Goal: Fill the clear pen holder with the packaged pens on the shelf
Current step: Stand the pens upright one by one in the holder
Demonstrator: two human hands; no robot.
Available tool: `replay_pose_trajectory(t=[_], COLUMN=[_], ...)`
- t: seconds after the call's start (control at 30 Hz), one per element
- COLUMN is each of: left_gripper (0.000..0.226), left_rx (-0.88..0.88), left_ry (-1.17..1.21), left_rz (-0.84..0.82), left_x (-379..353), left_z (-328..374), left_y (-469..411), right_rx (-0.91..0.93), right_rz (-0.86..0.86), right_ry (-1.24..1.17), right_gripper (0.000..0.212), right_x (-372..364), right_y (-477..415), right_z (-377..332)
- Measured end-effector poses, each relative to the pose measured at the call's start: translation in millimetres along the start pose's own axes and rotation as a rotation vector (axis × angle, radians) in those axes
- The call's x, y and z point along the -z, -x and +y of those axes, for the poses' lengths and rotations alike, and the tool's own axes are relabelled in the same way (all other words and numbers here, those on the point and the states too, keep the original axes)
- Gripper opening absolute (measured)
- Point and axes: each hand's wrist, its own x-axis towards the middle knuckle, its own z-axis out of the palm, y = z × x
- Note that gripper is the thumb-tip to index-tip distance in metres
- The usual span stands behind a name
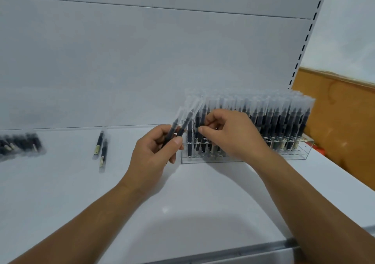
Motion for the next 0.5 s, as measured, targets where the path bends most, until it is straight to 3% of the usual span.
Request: replay_pose_trajectory(t=[0.2, 0.37, 0.5], left_gripper=[0.016, 0.017, 0.017], left_rx=[0.010, 0.011, 0.019], left_ry=[-0.029, -0.022, -0.051], left_rz=[-0.018, 0.006, -0.008], left_x=[-0.9, -0.8, 0.0], left_z=[-0.6, 0.9, 0.6], left_y=[0.1, 1.0, 1.7], right_rx=[0.052, 0.003, -0.019], right_rz=[-0.141, -0.104, -0.075], right_ry=[0.177, 0.111, 0.073], right_gripper=[0.005, 0.003, 0.018], right_x=[7.2, -2.9, 7.8], right_y=[-3.0, 2.1, 13.4], right_z=[-11.5, -7.7, -1.4])
